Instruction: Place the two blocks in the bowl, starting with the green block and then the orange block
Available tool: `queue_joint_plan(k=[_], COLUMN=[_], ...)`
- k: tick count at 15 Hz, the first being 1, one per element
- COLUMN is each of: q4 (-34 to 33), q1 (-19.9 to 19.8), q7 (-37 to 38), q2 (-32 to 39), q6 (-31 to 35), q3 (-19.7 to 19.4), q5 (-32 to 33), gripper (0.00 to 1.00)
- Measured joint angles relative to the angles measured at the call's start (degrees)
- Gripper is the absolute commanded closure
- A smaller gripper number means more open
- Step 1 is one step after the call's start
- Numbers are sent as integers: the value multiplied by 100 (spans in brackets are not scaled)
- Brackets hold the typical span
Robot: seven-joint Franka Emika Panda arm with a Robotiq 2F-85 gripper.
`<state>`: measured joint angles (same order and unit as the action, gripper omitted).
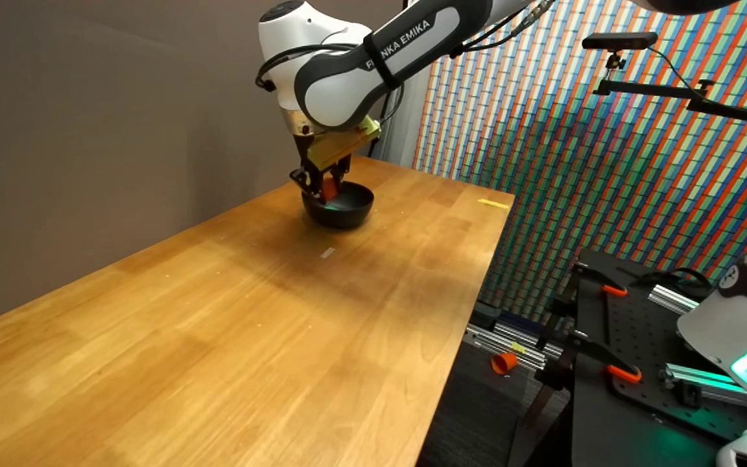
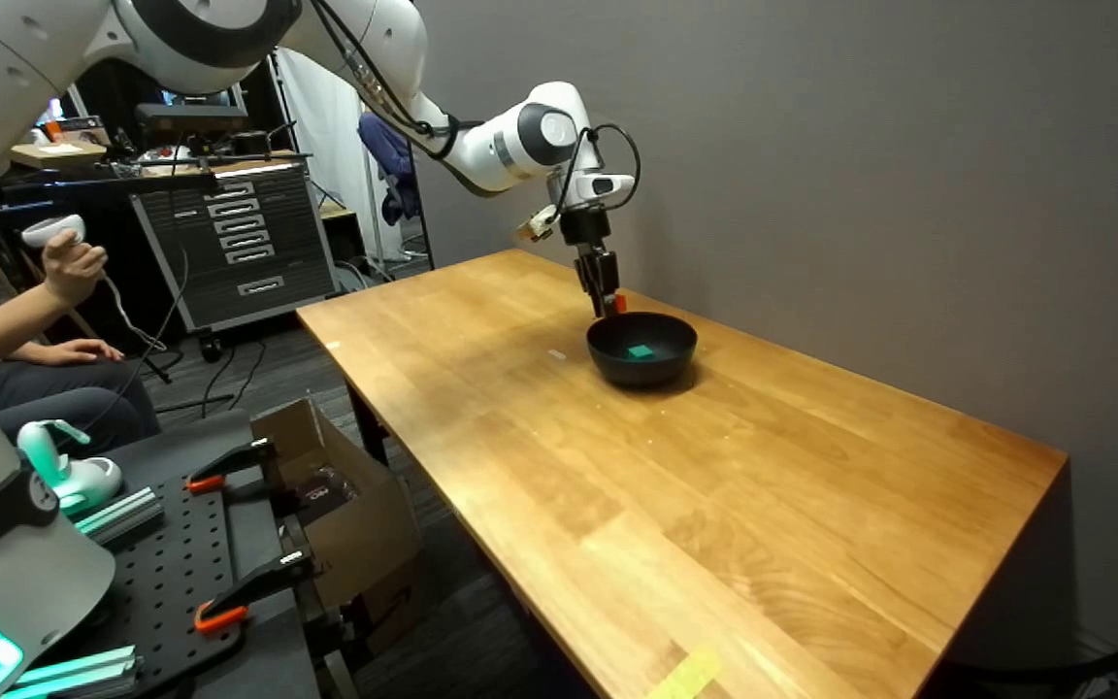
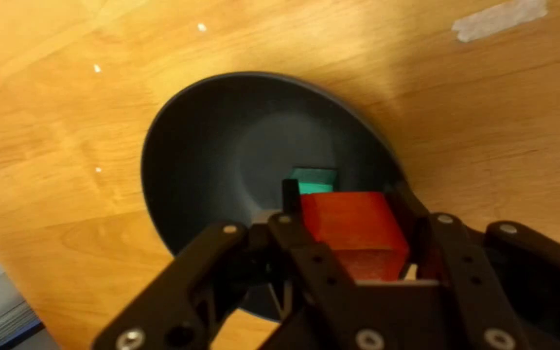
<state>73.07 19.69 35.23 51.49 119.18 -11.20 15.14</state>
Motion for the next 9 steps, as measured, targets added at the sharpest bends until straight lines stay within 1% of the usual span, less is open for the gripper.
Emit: queue_joint_plan(k=[1, 2, 3, 4, 7, 9], q4=[9, 10, 10, 10, 12, 24], q1=[-12, -32, -66, -109, -216, -294], q7=[92, 176, 242, 279, 299, 252], q2=[5, 11, 14, 15, 17, 12], q6=[38, 52, 53, 53, 49, 45], q3=[-60, -107, -132, -136, -102, 41], q5=[73, 134, 170, 176, 176, 92], gripper=[79, 29, 29, 24, 0, 0])
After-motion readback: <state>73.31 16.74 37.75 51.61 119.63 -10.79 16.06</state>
